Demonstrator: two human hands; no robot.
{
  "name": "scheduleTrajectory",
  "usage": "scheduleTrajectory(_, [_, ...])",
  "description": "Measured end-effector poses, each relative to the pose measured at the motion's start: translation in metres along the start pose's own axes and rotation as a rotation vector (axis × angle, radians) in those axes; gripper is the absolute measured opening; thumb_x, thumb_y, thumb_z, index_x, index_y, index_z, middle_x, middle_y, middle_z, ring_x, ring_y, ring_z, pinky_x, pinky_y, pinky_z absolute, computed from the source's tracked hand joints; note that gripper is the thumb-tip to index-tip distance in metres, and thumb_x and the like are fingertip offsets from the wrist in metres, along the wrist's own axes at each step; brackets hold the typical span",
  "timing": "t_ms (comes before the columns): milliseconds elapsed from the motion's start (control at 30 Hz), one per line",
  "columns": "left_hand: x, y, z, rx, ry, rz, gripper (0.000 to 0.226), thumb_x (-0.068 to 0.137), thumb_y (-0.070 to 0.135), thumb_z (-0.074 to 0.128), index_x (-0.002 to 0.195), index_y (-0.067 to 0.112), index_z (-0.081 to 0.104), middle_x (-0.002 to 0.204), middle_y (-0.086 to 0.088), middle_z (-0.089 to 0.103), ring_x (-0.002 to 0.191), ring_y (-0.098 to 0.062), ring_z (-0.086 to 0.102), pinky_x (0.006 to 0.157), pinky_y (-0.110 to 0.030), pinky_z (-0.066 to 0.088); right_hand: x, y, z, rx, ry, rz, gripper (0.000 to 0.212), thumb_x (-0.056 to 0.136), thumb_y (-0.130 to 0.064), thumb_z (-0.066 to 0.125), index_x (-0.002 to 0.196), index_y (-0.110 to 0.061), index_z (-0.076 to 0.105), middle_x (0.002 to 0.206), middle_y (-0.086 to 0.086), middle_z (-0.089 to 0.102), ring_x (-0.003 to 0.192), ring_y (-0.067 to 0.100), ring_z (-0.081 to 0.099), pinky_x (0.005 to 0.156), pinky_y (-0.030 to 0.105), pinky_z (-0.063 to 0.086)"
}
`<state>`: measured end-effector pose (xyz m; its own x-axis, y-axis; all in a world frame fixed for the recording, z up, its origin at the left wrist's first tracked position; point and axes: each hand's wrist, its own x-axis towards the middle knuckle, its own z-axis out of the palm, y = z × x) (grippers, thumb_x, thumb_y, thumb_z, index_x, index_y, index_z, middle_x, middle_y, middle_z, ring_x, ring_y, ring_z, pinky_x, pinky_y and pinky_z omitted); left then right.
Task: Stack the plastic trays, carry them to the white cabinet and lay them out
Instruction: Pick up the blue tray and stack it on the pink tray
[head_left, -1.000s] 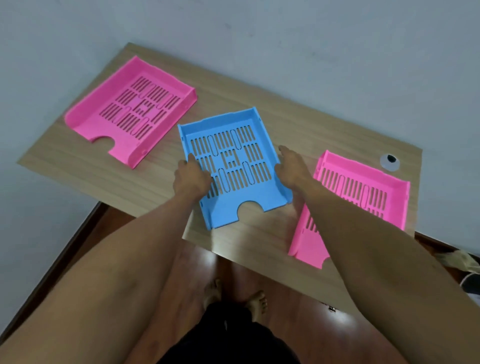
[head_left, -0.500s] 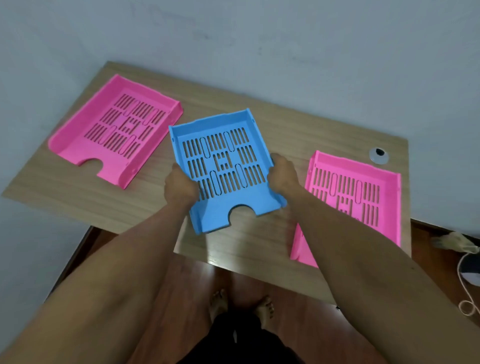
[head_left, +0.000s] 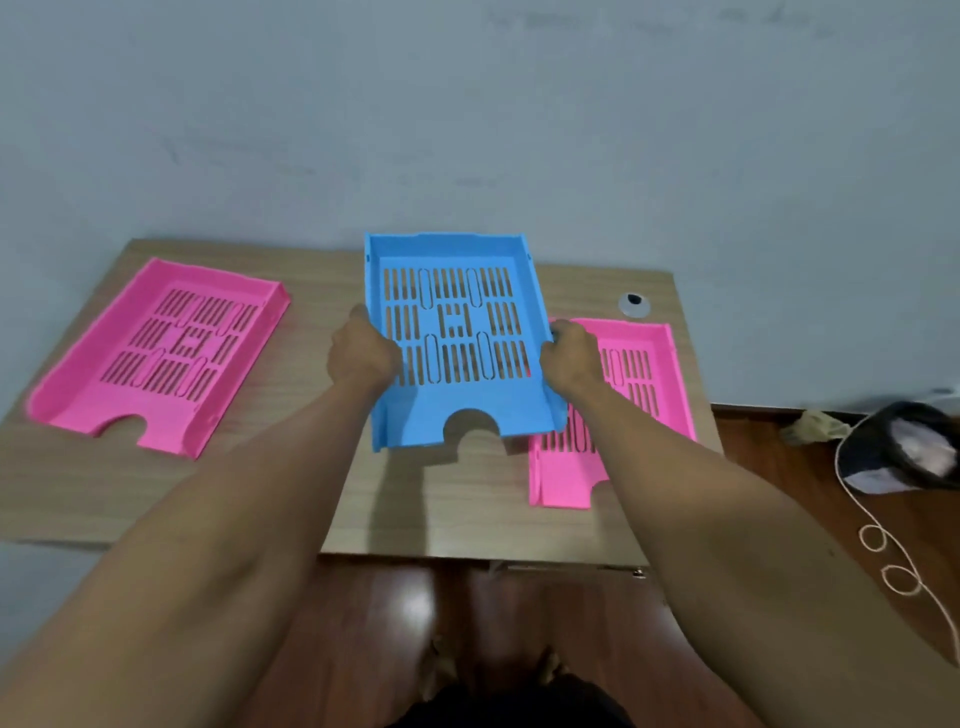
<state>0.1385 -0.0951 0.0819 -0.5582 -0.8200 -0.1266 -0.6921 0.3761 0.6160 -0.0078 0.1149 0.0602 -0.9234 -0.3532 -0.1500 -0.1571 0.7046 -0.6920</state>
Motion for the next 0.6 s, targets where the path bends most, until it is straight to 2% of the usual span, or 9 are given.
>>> scheduleTrajectory(67, [-0.009,0.016,0.012,0.019,-0.022,0.035,0.033,0.085,0.009,0.048,0.117,0.011,0.057,0.117,-0.018,0.07,0.11,-0.042,0.066,0.094,-0.05,0.056,-0.004,0.019,-0.02,0.016,0.024,0.028,0.03,0.098,0.001,0.047,0.117,-0.003,0.069,0.095,0.01,0.076,0.056,0.009,0.06,0.034,0.007,0.035])
scheduleTrajectory(133, [-0.021,0.033,0.026,0.03,-0.032,0.069,0.033,0.086,0.007,0.049,0.117,0.012,0.059,0.118,-0.018,0.07,0.111,-0.042,0.065,0.089,-0.045,0.053,-0.009,0.04,-0.041,0.025,0.047,0.052,0.023,0.099,0.0,0.048,0.109,-0.003,0.069,0.076,0.0,0.067,0.052,0.003,0.054,0.029,0.005,0.03])
scheduleTrajectory(233, [-0.042,0.055,0.052,0.026,-0.059,0.121,0.028,0.092,0.008,0.045,0.115,0.012,0.06,0.116,-0.018,0.07,0.109,-0.042,0.065,0.079,-0.04,0.044,-0.017,0.071,-0.075,-0.024,0.06,0.091,0.017,0.099,-0.003,0.049,0.091,-0.009,0.063,0.067,-0.006,0.055,0.053,0.003,0.052,0.028,0.005,0.028])
scheduleTrajectory(300, [-0.056,0.066,0.07,0.026,-0.086,0.153,0.028,0.093,0.008,0.044,0.116,0.012,0.06,0.117,-0.017,0.07,0.11,-0.041,0.065,0.081,-0.04,0.045,-0.02,0.092,-0.095,-0.045,0.097,0.113,0.026,0.096,-0.004,0.051,0.072,-0.014,0.054,0.065,-0.003,0.054,0.051,0.008,0.05,0.03,0.008,0.029])
scheduleTrajectory(333, [-0.063,0.07,0.079,0.027,-0.099,0.165,0.029,0.093,0.009,0.045,0.117,0.011,0.06,0.118,-0.018,0.07,0.111,-0.041,0.064,0.083,-0.041,0.047,-0.022,0.102,-0.104,-0.061,0.11,0.132,0.026,0.094,-0.005,0.052,0.069,-0.014,0.052,0.067,0.0,0.055,0.052,0.013,0.051,0.037,0.013,0.036])
scheduleTrajectory(400, [-0.075,0.078,0.096,0.024,-0.117,0.185,0.028,0.094,0.009,0.046,0.118,0.01,0.059,0.119,-0.019,0.069,0.113,-0.042,0.063,0.084,-0.041,0.046,-0.024,0.12,-0.117,-0.086,0.114,0.177,0.017,0.09,-0.007,0.051,0.075,-0.01,0.055,0.077,0.009,0.058,0.059,0.026,0.053,0.058,0.023,0.04])
scheduleTrajectory(433, [-0.079,0.081,0.104,0.023,-0.128,0.192,0.027,0.094,0.01,0.046,0.118,0.01,0.059,0.119,-0.019,0.069,0.112,-0.042,0.063,0.083,-0.04,0.046,-0.025,0.13,-0.123,-0.091,0.11,0.192,0.013,0.089,-0.008,0.05,0.079,-0.008,0.058,0.082,0.011,0.059,0.065,0.029,0.054,0.064,0.026,0.04])
scheduleTrajectory(533, [-0.091,0.092,0.127,0.003,-0.16,0.184,0.027,0.096,0.012,0.046,0.12,0.01,0.06,0.118,-0.017,0.07,0.105,-0.038,0.066,0.078,-0.037,0.044,-0.025,0.156,-0.136,-0.088,0.093,0.207,0.017,0.088,-0.009,0.05,0.091,-0.005,0.066,0.089,0.012,0.062,0.076,0.032,0.058,0.068,0.029,0.042])
scheduleTrajectory(600, [-0.097,0.097,0.14,-0.014,-0.175,0.184,0.027,0.098,0.013,0.046,0.121,0.01,0.06,0.116,-0.015,0.072,0.096,-0.033,0.067,0.075,-0.035,0.043,-0.024,0.17,-0.145,-0.07,0.081,0.208,0.016,0.089,-0.008,0.049,0.09,-0.009,0.065,0.086,0.009,0.059,0.071,0.03,0.056,0.064,0.026,0.042])
